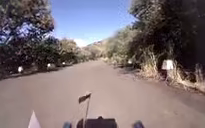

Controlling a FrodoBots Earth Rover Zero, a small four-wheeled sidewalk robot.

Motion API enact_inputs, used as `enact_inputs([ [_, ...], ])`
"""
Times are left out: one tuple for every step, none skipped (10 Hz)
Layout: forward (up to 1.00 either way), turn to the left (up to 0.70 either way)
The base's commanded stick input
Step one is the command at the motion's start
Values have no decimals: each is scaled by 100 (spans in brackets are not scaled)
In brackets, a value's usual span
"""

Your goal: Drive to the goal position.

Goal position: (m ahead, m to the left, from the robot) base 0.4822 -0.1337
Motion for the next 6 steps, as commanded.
enact_inputs([
  [50,-50],
  [50,-19],
  [50,-11],
  [50,-2],
  [36,0],
  [18,0],
])
